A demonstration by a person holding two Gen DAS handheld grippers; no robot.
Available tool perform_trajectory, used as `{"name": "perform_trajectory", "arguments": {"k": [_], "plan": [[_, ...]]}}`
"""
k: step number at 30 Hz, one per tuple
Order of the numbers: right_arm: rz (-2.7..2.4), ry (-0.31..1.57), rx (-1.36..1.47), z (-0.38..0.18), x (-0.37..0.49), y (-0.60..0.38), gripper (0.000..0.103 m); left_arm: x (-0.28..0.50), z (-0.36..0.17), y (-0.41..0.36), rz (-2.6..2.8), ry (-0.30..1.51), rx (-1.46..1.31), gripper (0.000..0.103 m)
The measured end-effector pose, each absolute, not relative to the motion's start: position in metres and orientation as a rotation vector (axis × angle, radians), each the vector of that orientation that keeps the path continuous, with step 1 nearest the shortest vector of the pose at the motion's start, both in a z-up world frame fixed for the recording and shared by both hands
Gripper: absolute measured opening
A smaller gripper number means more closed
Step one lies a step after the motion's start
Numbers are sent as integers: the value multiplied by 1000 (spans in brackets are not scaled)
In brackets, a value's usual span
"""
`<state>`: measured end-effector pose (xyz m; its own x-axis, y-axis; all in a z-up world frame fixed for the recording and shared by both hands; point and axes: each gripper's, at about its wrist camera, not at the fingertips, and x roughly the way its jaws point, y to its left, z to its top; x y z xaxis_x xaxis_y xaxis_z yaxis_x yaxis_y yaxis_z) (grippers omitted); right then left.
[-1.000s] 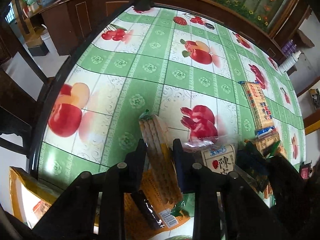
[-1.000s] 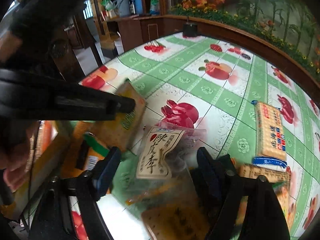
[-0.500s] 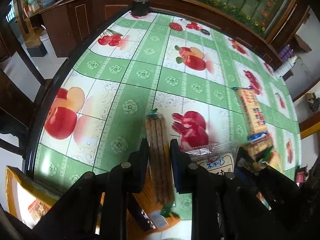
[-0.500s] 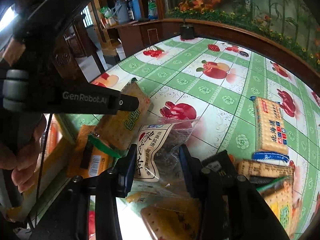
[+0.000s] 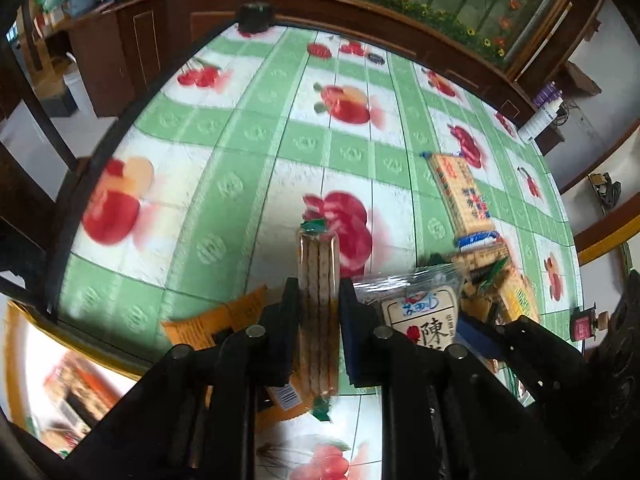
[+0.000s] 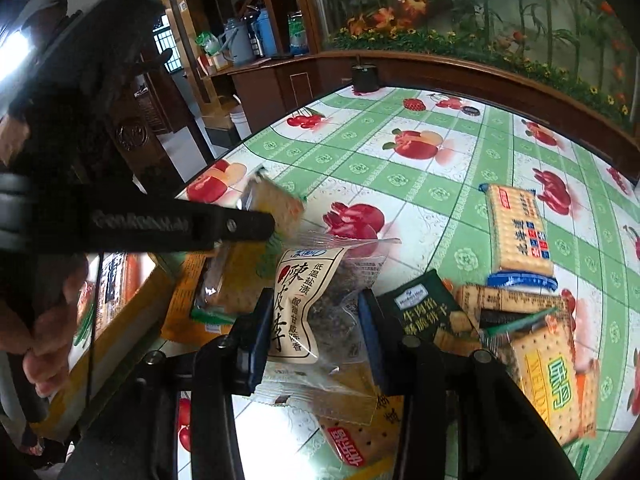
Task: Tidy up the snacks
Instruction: 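Grasp the stacked round biscuits with the left tool while the right tool grasps the clear snack bag, then carry both items to the cardboard box and open both tools over it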
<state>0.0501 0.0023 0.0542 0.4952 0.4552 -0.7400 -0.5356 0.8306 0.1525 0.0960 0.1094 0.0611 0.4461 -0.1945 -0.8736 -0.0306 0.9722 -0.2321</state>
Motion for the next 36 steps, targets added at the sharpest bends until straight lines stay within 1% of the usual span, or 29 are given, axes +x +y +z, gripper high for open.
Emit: {"name": "perform_trajectory", "arguments": {"k": [11,12,13,14,15,17,18,19,29,36], "plan": [[579,886,-65,45,39,-19,41,87,40,82,-83,1146,-152,22],[578,885,-64,45,39,-20,41,86,36,83,-79,1167,-162,24],[577,886,-60,45,38,-22,41,86,32,83,-73,1185,-167,31],[578,886,-57,45,37,-23,41,85,28,83,-69,1198,-168,32],[578,886,-52,45,35,-24,41,83,25,83,-65,1196,-164,32],[581,887,-35,44,33,-27,41,78,28,82,-55,1170,-148,27],[582,887,-28,44,32,-28,41,76,31,82,-51,1160,-143,23],[582,885,-27,45,30,-28,41,74,35,83,-53,1151,-142,21],[651,823,-10,74,6,-13,41,31,94,115,-64,1029,-139,21],[756,772,-27,96,-12,27,41,-22,126,174,3,961,-155,21]]}}
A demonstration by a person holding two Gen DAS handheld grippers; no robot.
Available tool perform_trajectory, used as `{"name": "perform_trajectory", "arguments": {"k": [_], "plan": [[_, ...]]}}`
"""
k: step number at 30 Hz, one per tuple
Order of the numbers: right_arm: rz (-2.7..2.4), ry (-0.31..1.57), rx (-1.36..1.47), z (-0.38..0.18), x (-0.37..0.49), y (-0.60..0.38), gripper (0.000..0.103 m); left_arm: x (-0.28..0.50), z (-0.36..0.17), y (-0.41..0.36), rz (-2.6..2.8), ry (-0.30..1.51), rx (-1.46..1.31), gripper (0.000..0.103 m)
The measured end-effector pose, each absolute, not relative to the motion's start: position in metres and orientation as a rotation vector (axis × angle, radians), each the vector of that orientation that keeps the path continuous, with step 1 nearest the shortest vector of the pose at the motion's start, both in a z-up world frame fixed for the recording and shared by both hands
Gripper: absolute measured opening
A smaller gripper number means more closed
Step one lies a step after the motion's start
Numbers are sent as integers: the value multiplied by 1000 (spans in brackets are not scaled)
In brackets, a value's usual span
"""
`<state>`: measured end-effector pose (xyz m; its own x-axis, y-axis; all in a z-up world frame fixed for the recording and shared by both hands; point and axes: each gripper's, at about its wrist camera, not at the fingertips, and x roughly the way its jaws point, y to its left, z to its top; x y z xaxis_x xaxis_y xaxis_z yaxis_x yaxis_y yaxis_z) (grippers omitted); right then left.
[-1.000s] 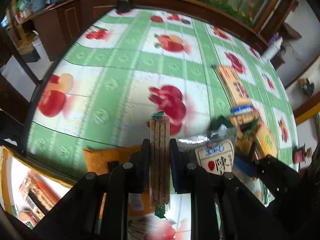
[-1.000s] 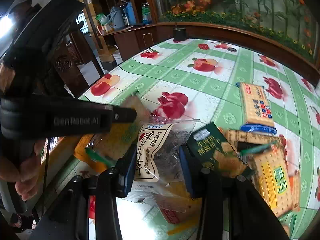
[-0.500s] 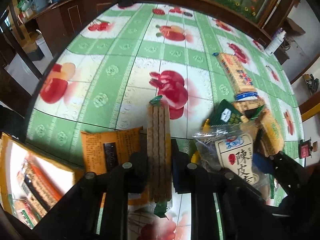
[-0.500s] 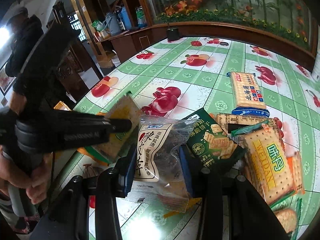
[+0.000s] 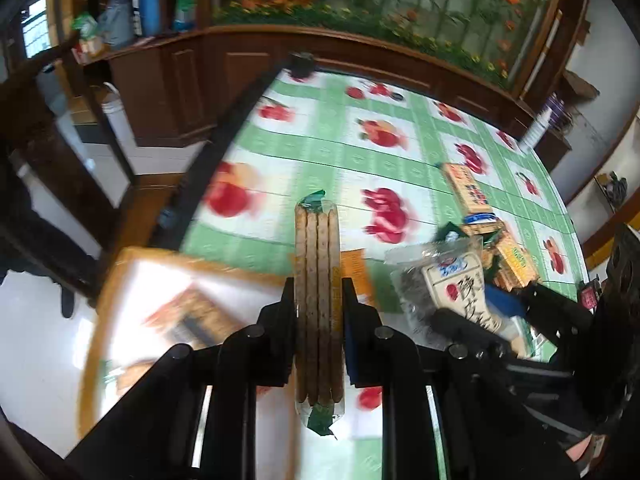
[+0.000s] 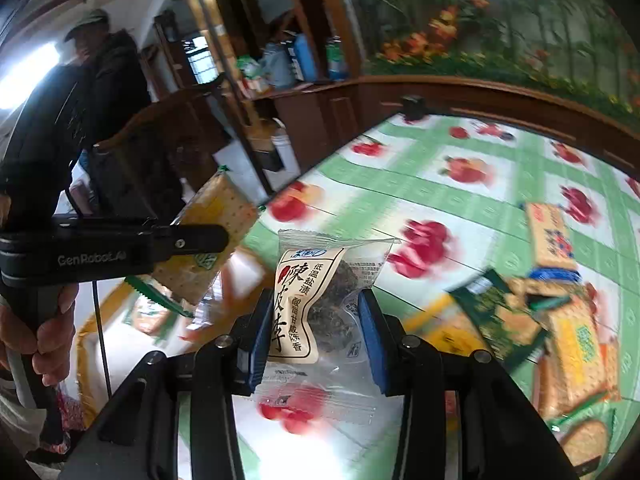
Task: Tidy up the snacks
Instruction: 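Carry both items to the cardboard box and open both tools over it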
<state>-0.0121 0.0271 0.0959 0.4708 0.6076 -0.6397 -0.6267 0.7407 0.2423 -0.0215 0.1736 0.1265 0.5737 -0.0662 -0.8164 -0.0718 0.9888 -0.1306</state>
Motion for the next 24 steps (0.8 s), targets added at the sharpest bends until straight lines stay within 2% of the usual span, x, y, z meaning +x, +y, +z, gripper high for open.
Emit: {"name": "perform_trajectory", "arguments": {"k": [8,17,24], "plan": [[882,777,-60,96,-28,87,41,-77,130,229,106,932,-161,21],[983,836,-179,69,-47,161,41,-103,77,265,226,977,-194,21],[959,855,-242,54,-50,178,42,-105,59,273,285,959,-198,22]]}}
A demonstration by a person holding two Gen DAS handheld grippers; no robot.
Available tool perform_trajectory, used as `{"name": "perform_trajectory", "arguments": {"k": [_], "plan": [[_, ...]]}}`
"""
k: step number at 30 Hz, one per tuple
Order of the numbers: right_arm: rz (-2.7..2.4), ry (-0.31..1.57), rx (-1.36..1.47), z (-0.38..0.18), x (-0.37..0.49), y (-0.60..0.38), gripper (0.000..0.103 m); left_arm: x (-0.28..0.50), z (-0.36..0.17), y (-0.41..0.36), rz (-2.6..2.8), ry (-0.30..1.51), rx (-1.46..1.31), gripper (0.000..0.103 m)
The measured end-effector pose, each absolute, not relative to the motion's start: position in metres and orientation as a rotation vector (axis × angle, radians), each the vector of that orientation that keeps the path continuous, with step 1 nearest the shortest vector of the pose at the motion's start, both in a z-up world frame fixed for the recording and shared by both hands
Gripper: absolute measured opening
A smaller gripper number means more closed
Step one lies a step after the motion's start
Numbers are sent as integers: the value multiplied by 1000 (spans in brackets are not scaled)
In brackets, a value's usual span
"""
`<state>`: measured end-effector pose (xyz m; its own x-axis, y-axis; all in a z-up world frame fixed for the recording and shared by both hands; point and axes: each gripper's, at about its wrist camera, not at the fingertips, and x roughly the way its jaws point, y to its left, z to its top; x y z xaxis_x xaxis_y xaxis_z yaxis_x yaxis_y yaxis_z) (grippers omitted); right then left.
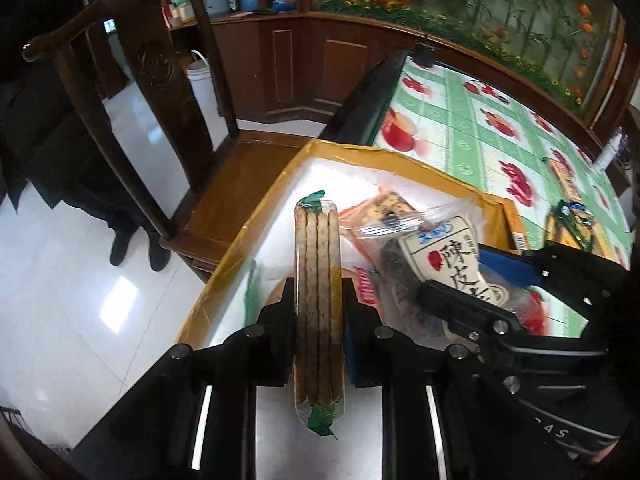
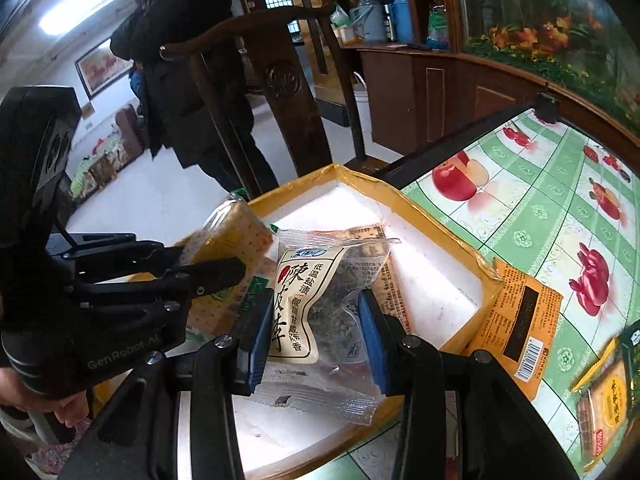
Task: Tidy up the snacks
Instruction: 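Carry both items to the cardboard box and open both tools over it, then return both tools to the table and lower the left tool onto the orange pack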
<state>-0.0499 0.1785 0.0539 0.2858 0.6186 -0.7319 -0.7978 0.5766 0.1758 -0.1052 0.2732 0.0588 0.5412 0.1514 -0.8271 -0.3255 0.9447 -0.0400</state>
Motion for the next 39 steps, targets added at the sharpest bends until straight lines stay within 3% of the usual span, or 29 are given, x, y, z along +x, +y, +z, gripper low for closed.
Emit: {"name": "perform_trajectory", "arguments": {"k": [7,9,11,13,15,18,39], "plan": [[925,805,-288,56,-59,183,48,-105,53,277,306,939,-217,22],[914,780,-288,61,-60,181,55,-107,53,279,318,931,-218,23],[908,762,-283,66,-62,178,59,-108,53,280,331,924,-225,31],[904,743,-280,71,-63,174,62,-112,57,281,338,904,-243,55],[905,736,-258,75,-64,168,63,-116,63,281,341,874,-262,72],[890,718,-232,82,-64,156,68,-118,71,276,335,841,-260,83],[568,644,-157,102,-52,26,78,-93,108,158,142,802,-157,92]]}}
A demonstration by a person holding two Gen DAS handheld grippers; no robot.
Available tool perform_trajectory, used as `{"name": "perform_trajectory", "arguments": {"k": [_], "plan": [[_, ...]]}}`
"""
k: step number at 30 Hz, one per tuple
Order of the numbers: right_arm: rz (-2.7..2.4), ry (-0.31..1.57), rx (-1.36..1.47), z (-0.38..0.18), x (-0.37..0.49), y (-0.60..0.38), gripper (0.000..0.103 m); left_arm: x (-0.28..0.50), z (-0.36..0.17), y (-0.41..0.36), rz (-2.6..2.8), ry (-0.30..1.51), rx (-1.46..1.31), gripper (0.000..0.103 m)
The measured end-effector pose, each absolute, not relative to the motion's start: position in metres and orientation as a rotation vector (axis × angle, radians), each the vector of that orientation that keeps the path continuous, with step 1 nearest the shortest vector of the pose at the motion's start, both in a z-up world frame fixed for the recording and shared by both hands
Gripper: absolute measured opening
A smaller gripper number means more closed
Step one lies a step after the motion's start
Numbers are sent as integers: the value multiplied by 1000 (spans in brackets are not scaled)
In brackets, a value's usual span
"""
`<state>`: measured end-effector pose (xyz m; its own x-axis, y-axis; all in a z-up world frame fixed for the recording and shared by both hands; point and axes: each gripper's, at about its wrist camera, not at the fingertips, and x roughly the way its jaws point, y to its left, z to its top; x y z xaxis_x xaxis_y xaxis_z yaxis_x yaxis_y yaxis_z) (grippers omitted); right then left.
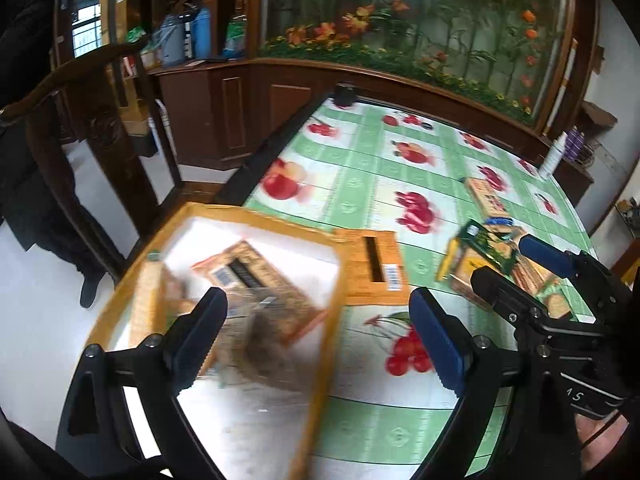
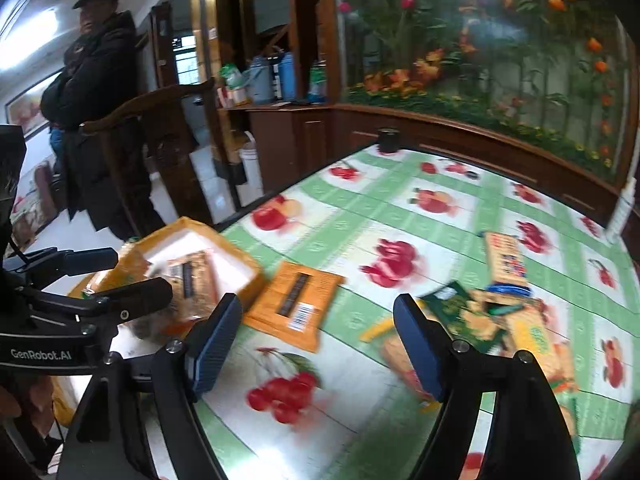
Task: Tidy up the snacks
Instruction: 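Return both tools to the table and lower the left tool onto the orange pack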
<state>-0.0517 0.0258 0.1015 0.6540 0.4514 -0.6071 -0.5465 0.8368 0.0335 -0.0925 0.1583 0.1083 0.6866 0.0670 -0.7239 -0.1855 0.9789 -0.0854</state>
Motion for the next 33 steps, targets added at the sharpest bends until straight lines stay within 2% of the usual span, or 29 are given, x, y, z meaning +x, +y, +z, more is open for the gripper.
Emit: {"name": "perform_trajectory", "arguments": {"k": [18,33], "plan": [[451,711,9,82,-39,-87,79,-35,91,91,41,934,-87,94],[459,799,14,63,-27,-89,80,25,66,72,-1,1019,-116,94]]}}
